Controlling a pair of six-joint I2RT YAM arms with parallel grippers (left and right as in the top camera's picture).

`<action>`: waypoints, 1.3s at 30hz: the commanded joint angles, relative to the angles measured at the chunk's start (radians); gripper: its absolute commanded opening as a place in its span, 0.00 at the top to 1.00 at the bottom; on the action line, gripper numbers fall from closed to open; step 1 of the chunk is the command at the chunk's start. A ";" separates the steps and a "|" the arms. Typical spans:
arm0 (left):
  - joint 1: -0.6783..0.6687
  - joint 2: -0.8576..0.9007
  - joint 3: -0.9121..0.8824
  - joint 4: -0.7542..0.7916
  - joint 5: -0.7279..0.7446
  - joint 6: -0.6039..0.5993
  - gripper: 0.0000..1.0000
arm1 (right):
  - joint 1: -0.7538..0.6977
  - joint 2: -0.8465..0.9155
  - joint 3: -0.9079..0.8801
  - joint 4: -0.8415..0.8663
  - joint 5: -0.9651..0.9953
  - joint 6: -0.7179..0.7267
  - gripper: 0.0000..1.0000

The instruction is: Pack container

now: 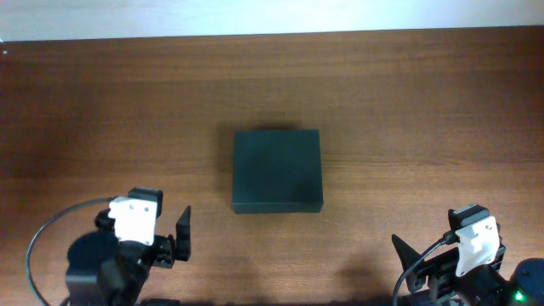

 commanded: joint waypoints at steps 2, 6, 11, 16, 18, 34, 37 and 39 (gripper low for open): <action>0.039 -0.085 -0.113 0.054 -0.036 0.039 0.01 | 0.006 -0.003 -0.004 0.003 0.009 -0.007 0.01; 0.060 -0.167 -0.244 0.122 -0.036 0.038 0.01 | 0.006 -0.003 -0.004 0.003 0.009 -0.007 0.01; 0.075 -0.282 -0.406 0.210 -0.025 0.025 0.01 | 0.006 -0.003 -0.004 0.003 0.009 -0.007 0.01; 0.077 -0.370 -0.521 0.258 -0.026 -0.054 0.01 | 0.006 -0.003 -0.004 0.003 0.009 -0.007 0.01; 0.077 -0.394 -0.569 0.277 -0.026 -0.092 0.01 | 0.006 -0.003 -0.004 0.003 0.009 -0.007 0.01; 0.077 -0.443 -0.712 0.280 -0.080 -0.233 0.01 | 0.006 -0.003 -0.004 0.003 0.009 -0.007 0.01; 0.077 -0.442 -0.712 0.280 -0.078 -0.233 0.01 | 0.006 -0.003 -0.004 0.003 0.009 -0.007 0.01; 0.077 -0.442 -0.712 0.280 -0.078 -0.233 0.01 | 0.006 -0.003 -0.004 0.003 0.009 -0.007 0.01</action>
